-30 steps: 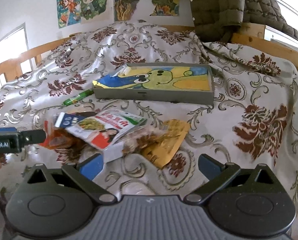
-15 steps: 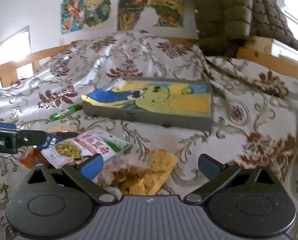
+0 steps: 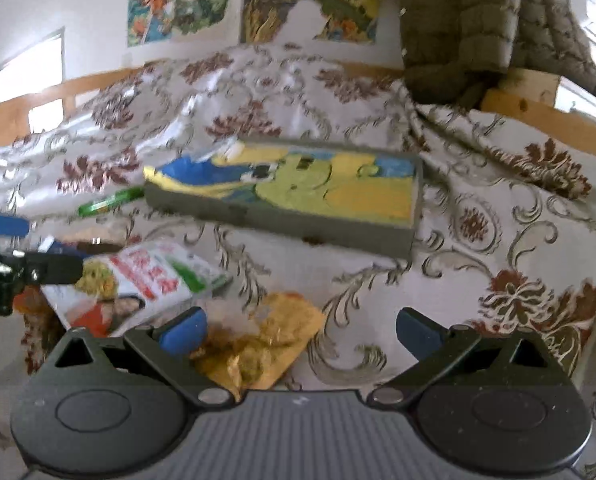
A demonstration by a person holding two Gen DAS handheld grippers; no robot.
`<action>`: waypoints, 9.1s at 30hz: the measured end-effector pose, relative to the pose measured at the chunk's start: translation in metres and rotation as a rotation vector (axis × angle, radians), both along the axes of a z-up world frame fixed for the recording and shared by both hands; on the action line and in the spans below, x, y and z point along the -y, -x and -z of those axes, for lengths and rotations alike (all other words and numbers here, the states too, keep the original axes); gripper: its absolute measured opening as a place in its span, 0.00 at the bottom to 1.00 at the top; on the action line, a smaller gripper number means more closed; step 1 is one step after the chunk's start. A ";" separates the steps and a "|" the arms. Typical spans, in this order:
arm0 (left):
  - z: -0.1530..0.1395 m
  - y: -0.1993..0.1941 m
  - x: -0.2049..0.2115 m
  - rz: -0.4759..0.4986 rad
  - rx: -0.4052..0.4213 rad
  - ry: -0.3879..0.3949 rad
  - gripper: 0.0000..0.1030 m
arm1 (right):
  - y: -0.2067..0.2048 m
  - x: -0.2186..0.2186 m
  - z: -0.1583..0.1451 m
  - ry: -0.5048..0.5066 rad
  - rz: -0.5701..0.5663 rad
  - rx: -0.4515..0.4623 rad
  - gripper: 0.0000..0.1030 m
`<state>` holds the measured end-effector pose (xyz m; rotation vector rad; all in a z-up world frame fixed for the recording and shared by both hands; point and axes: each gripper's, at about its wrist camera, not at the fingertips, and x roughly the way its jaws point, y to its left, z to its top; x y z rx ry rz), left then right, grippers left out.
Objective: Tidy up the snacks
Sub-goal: 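Move both tools down toward the snack pile on the bed, then grasp the clear-wrapped bar with the left tool while the right tool grasps the gold foil packet, then lower the bar into the gray tray with the left tool while the right tool drops the gold packet there, then lift both open tools away from the tray back over the pile, then grasp the green-bean snack bag with the left tool while the right tool grasps the tangerine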
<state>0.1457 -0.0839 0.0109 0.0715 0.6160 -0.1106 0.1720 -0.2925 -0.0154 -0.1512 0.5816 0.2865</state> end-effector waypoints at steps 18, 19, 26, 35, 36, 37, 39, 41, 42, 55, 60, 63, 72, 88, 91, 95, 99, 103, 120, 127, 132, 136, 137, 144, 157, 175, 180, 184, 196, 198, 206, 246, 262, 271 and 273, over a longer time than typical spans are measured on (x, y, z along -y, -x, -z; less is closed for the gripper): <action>0.013 -0.012 0.033 0.330 -0.077 -0.115 0.99 | -0.012 0.003 0.018 -0.055 -0.065 -0.153 0.86; 0.014 -0.011 0.036 0.356 -0.082 -0.122 0.99 | -0.012 0.004 0.018 -0.060 -0.063 -0.156 0.84; 0.025 -0.008 0.054 0.472 -0.095 -0.177 0.95 | -0.015 0.007 0.019 -0.096 -0.070 -0.175 0.70; 0.039 -0.026 0.071 0.624 -0.145 -0.248 0.90 | -0.025 0.016 0.020 -0.158 -0.129 -0.215 0.63; 0.041 -0.030 0.071 0.616 -0.159 -0.249 0.89 | -0.027 0.017 0.021 -0.167 -0.132 -0.219 0.62; 0.043 -0.033 0.072 0.603 -0.163 -0.251 0.89 | -0.029 0.019 0.021 -0.178 -0.136 -0.224 0.62; 0.045 -0.039 0.073 0.577 -0.163 -0.263 0.82 | -0.032 0.021 0.023 -0.195 -0.140 -0.228 0.60; 0.044 -0.042 0.073 0.573 -0.165 -0.256 0.76 | -0.034 0.022 0.023 -0.200 -0.145 -0.224 0.59; 0.043 -0.043 0.074 0.575 -0.170 -0.243 0.71 | -0.034 0.022 0.023 -0.200 -0.146 -0.220 0.58; 0.038 -0.040 0.088 0.557 -0.198 -0.240 0.63 | -0.036 0.034 0.015 -0.186 -0.070 -0.176 0.37; 0.047 -0.053 0.080 0.514 -0.277 -0.236 0.54 | -0.038 0.045 0.013 -0.211 -0.034 -0.177 0.36; 0.052 -0.060 0.066 0.477 -0.370 -0.142 0.45 | -0.039 0.047 0.014 -0.219 -0.044 -0.193 0.36; 0.052 -0.034 0.061 0.418 -0.391 -0.133 0.42 | -0.041 0.045 0.020 -0.273 -0.094 -0.290 0.46; 0.044 -0.006 0.037 0.096 -0.413 0.073 0.41 | -0.003 0.002 0.013 -0.008 -0.174 -0.144 0.33; 0.042 -0.003 0.028 0.063 -0.418 0.128 0.41 | 0.014 -0.015 0.011 0.096 -0.222 -0.076 0.31; 0.037 0.002 0.025 0.056 -0.399 0.142 0.40 | 0.026 -0.026 0.010 0.148 -0.245 -0.033 0.30; 0.031 0.006 0.022 0.064 -0.379 0.180 0.40 | 0.028 -0.025 0.008 0.149 -0.229 -0.004 0.29; 0.026 0.009 0.024 0.069 -0.357 0.200 0.40 | 0.031 -0.023 0.003 0.136 -0.216 0.051 0.29; -0.021 -0.054 0.027 -0.017 -0.146 0.276 0.40 | -0.027 0.016 -0.017 -0.135 0.001 0.202 0.30; -0.054 -0.116 0.031 -0.016 -0.029 0.270 0.40 | -0.081 0.024 -0.019 -0.199 0.061 0.287 0.30; -0.062 -0.161 0.047 -0.019 -0.004 0.233 0.41 | -0.110 0.025 -0.018 -0.205 0.060 0.301 0.30; -0.054 -0.199 0.058 -0.053 -0.023 0.250 0.41 | -0.129 0.030 -0.014 -0.214 0.082 0.273 0.26; -0.051 -0.208 0.060 -0.064 -0.029 0.255 0.41 | -0.133 0.032 -0.013 -0.218 0.086 0.263 0.24; -0.019 -0.250 0.069 -0.131 -0.093 0.303 0.41 | -0.147 0.042 -0.002 -0.208 0.108 0.210 0.20; 0.009 -0.266 0.085 -0.128 -0.155 0.217 0.41 | -0.148 0.056 -0.002 -0.255 0.160 0.173 0.25; -0.032 -0.184 0.046 -0.196 0.013 0.227 0.98 | -0.124 0.063 -0.032 -0.314 0.195 0.243 0.66; -0.052 -0.137 0.033 -0.201 0.097 0.196 0.99 | -0.093 0.062 -0.046 -0.338 0.174 0.269 0.84; -0.062 -0.093 0.024 -0.211 0.132 0.192 0.99 | -0.063 0.057 -0.059 -0.342 0.156 0.309 0.97; -0.066 0.032 -0.017 -0.270 0.198 0.202 0.99 | 0.033 0.035 -0.065 -0.288 0.144 0.315 1.00; -0.062 0.047 -0.023 -0.269 0.188 0.183 0.99 | 0.048 0.031 -0.065 -0.284 0.148 0.310 1.00; -0.045 0.089 -0.031 -0.210 0.166 0.048 0.99 | 0.093 0.010 -0.056 -0.245 0.164 0.251 1.00; -0.016 0.099 -0.040 -0.181 0.040 0.060 0.99 | 0.119 -0.025 -0.029 -0.184 0.146 0.055 1.00; -0.013 0.091 -0.024 -0.155 0.091 -0.015 0.99 | 0.090 -0.021 -0.022 -0.189 0.121 -0.023 1.00; -0.011 0.063 -0.010 -0.090 0.082 -0.092 0.99 | 0.050 -0.022 -0.020 -0.115 0.065 -0.007 1.00; -0.009 0.051 -0.011 -0.079 0.075 -0.106 0.99 | 0.039 -0.021 -0.016 -0.105 0.061 -0.013 1.00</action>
